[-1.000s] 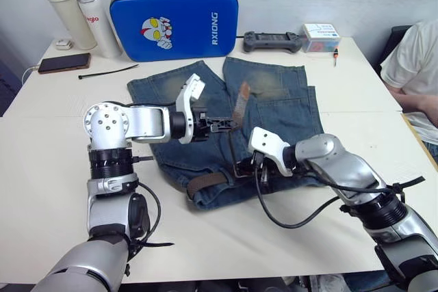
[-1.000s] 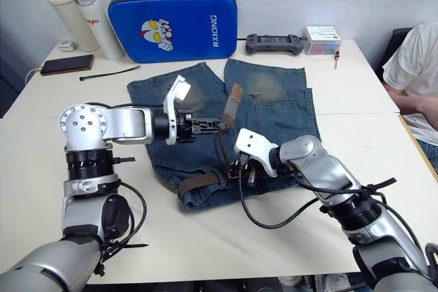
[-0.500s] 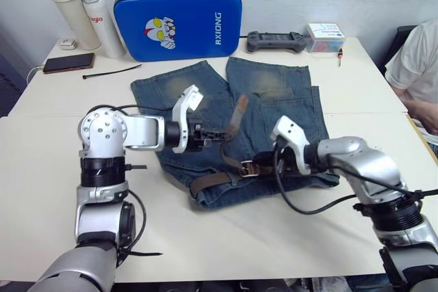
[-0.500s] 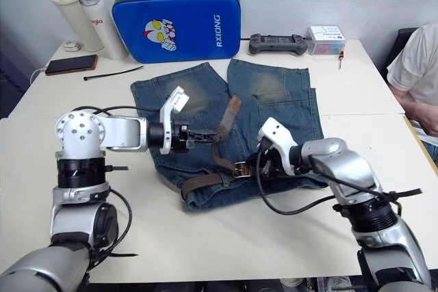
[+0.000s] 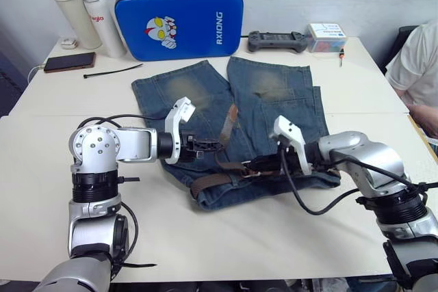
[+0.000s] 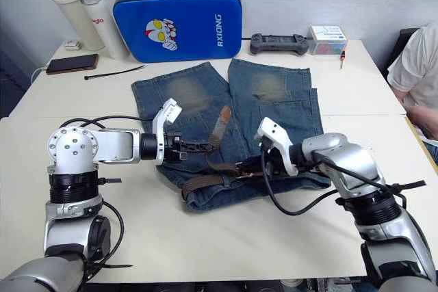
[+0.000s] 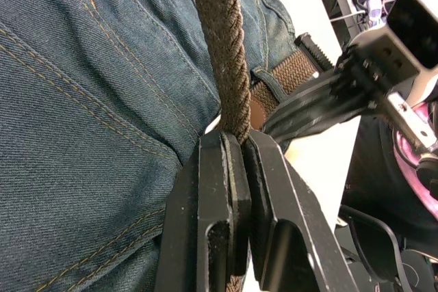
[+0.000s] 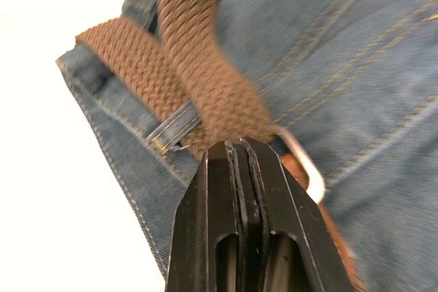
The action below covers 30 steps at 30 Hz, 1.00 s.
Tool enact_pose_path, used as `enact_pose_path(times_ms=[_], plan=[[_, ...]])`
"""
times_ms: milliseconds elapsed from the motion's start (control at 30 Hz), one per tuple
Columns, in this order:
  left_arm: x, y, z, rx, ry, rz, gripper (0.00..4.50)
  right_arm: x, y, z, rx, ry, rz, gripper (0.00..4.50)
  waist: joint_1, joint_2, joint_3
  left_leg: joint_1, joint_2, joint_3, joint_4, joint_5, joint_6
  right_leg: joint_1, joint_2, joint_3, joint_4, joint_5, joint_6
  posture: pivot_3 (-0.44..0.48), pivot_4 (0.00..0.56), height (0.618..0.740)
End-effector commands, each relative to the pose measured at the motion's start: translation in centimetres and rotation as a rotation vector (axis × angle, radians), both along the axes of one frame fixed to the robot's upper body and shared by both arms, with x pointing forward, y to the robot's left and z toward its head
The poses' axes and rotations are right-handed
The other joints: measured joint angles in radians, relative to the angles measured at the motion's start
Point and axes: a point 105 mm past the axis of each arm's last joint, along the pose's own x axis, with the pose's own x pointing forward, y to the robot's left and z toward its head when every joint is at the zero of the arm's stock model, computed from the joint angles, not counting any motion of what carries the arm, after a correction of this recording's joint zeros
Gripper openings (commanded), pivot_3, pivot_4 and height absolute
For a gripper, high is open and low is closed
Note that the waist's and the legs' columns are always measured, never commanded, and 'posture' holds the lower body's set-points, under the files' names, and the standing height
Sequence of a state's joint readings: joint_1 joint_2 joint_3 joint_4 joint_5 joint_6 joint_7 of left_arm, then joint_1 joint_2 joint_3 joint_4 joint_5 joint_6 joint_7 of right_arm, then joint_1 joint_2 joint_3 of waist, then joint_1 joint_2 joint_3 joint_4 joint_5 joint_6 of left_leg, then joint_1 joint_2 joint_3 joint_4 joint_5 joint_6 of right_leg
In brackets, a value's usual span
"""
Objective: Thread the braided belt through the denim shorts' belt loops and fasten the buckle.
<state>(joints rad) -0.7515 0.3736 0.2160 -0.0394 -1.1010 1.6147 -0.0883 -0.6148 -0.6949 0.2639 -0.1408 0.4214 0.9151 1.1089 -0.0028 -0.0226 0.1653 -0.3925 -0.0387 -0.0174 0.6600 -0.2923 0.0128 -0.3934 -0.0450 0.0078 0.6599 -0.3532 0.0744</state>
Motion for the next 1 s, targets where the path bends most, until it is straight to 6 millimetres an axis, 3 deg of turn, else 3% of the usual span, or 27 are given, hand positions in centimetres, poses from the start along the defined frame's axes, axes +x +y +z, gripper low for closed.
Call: enact_pose_path(times_ms=[33,500,833,1000], plan=[[-0.3,0.1,1.1,-0.015,-0.047,-0.01,0.0,0.5,0.3,0.3,-0.003,-0.039,0.018,0.03,0.0,0.0,0.0,0.0,0.0,0.0,0.0,0.0,0.0,0.0,0.0,0.0,0.0,0.0,0.0,0.0,0.15,0.74],[-0.1,0.8,1.3,-0.01,-0.053,0.011,0.0,1.2,0.2,-0.3,0.004,-0.022,0.015,0.03,0.0,0.0,0.0,0.0,0.0,0.0,0.0,0.0,0.0,0.0,0.0,0.0,0.0,0.0,0.0,0.0,0.15,0.74],[0.1,0.6,1.6,-0.009,-0.059,0.013,0.0,0.5,0.8,-3.0,-0.096,0.001,0.049,0.03,-0.002,0.0,0.0,0.0,0.0,0.0,0.0,0.0,0.0,0.0,0.0,0.0,0.0,0.0,0.0,0.0,0.15,0.74],[0.4,-0.5,2.2,-0.012,-0.07,-0.023,0.0,0.5,0.5,-5.2,-0.195,0.051,-0.005,0.03,-0.002,0.0,0.0,0.002,0.0,0.0,0.0,0.0,0.0,0.002,0.0,0.0,0.0,0.0,0.0,0.0,0.15,0.74]])
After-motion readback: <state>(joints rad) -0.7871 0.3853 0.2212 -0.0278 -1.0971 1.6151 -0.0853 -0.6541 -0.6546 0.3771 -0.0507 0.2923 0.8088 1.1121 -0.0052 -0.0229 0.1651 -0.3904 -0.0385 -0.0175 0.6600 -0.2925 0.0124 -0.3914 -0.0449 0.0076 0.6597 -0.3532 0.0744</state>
